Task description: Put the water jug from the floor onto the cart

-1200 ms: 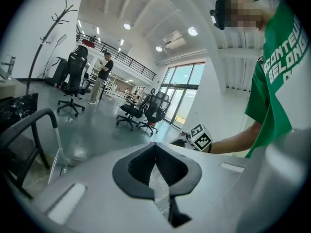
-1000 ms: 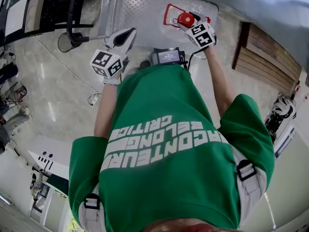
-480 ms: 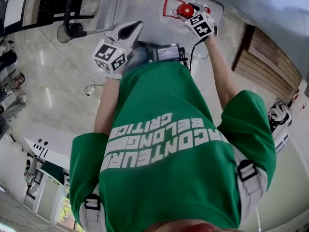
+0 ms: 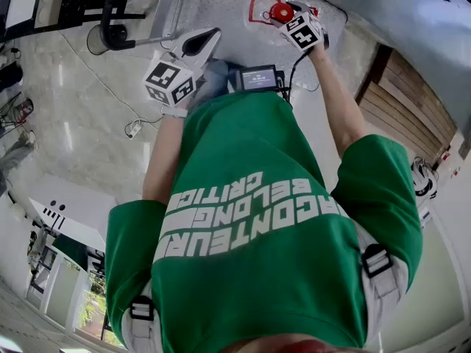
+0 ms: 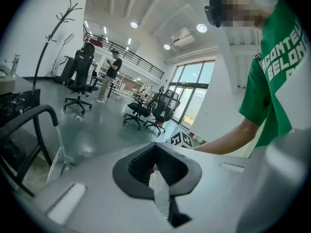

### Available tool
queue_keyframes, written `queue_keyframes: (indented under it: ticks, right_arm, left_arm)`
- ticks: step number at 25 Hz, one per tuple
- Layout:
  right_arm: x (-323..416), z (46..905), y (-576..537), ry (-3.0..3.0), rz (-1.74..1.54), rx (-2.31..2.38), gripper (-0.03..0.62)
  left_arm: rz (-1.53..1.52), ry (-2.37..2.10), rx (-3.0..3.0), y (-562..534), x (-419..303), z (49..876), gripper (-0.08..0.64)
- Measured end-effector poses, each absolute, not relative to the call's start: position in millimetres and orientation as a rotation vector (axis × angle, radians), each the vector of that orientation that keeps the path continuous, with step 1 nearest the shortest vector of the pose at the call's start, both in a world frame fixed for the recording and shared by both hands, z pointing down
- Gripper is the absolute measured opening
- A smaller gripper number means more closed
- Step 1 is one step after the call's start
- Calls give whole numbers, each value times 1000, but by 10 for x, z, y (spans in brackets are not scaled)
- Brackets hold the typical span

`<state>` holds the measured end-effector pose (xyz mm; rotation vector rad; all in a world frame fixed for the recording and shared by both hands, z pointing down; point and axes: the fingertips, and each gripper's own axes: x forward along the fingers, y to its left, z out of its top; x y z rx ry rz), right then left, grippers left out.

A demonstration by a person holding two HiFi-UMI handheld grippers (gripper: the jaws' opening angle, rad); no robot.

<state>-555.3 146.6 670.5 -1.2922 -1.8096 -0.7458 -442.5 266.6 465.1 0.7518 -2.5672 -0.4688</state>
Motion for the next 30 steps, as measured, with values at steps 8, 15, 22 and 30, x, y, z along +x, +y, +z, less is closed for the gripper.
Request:
queue_keyframes:
  ticks: [8,15,22,30]
  right_arm:
    - [-5562,7135,1614,-1720,-795,-1312,302]
    - [-5533,7470,1696,-1633,-833,-1325,302]
    - [-5606,7790,1691,-1555,-903,-1286,302]
    - [-5633,7946,1964,-1509,-924,-1358,302]
  left_arm:
    - [-493,-2538,691,2779,-4374,4860,15]
    - [-525,-2518,620,2821,-4336,5047,15]
    - [-560,-2510,564,2861,-4269,5170,15]
    - [-591,-2510,480,3011,-4196,5237,15]
